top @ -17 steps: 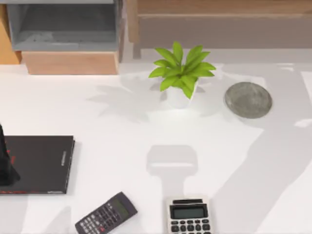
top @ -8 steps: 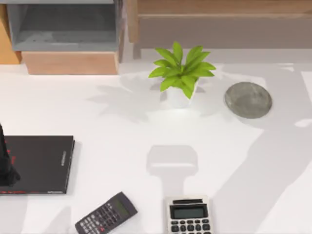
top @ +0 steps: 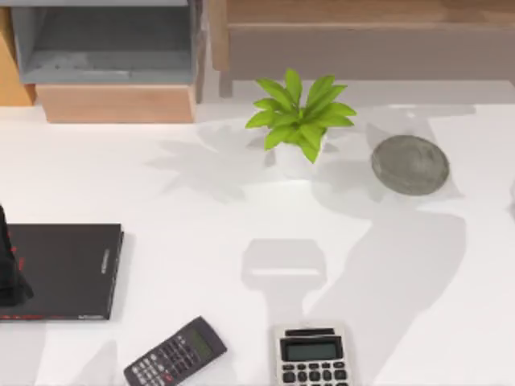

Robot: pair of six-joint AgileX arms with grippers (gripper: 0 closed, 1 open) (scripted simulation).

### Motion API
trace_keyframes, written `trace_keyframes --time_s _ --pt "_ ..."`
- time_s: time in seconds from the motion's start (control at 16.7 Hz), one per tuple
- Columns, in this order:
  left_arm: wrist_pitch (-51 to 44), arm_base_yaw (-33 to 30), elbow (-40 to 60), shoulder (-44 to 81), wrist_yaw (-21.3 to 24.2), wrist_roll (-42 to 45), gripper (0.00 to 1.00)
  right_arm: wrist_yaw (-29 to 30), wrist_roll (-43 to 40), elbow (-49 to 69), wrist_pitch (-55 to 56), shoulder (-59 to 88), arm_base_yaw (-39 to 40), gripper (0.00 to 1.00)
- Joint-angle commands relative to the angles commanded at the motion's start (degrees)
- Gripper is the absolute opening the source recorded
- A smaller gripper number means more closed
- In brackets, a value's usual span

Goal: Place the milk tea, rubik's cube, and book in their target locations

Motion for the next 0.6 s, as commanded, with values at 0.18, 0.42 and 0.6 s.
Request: trace_keyframes --time_s 0.18,0.42,0.6 --pt "0.00 0.00 0.00 0.00 0.00 0.00 1.00 -0.49 0.62 -4.52 0.50 -3.79 -0.06 0.00" --pt "0.00 0.00 0.00 0.00 0.00 0.00 1.00 -2.19 -2.75 -11.27 1.64 -8.69 -7.28 0.00" --pt "0.00 0.00 0.00 0.00 0.00 0.00 1.00 -3.32 -4.87 -14.39 2.70 -10.75 -11.10 0.00"
